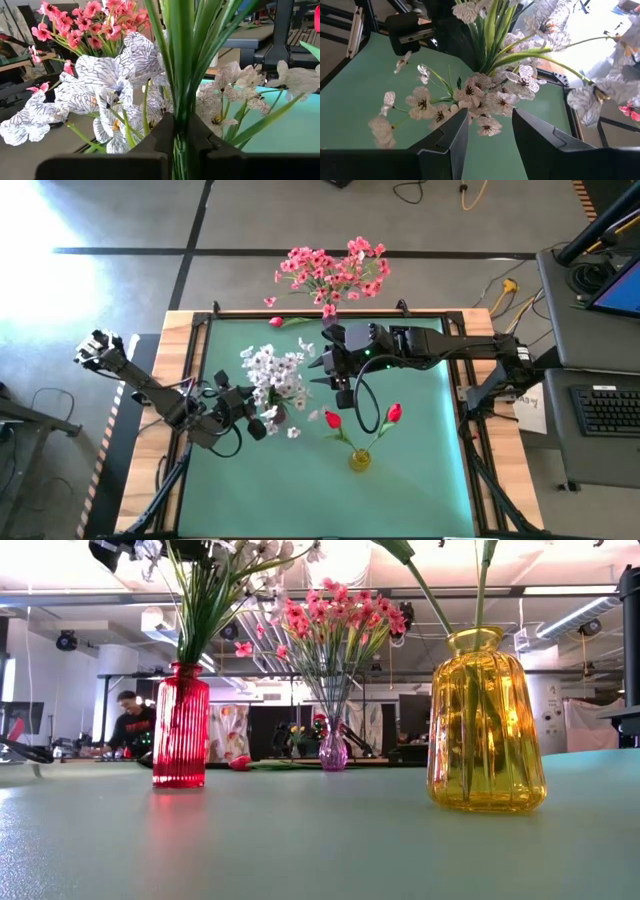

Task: Sort flowers into vase by color
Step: Put the white flower into the red flower vase

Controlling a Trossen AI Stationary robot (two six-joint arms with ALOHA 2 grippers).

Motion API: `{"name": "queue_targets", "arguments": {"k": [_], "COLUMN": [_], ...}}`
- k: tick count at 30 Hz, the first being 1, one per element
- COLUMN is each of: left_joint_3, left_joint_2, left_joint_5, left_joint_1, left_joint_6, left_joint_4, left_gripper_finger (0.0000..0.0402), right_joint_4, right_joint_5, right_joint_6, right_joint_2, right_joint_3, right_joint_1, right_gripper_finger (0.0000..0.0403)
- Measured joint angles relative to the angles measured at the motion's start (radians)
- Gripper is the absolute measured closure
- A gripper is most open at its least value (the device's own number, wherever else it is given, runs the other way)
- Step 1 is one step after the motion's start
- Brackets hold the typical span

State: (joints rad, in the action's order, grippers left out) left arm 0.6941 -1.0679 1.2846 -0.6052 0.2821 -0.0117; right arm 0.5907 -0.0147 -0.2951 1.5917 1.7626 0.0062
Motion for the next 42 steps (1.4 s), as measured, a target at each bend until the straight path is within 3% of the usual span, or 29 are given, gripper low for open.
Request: {"name": "queue_targets", "arguments": {"k": [42], "left_joint_3": [-0.001], "left_joint_2": [-0.001], "left_joint_5": [-0.046], "left_joint_1": [-0.014], "left_joint_6": [0.312], "left_joint_4": [-0.193], "left_gripper_finger": [0.0402], "right_joint_4": [0.004], "right_joint_5": [-0.001], "right_joint_6": [0.008], "right_joint_2": [0.0], "right_joint_3": [0.0], "right_joint_1": [0.0], "right_gripper_finger": [0.0257]}}
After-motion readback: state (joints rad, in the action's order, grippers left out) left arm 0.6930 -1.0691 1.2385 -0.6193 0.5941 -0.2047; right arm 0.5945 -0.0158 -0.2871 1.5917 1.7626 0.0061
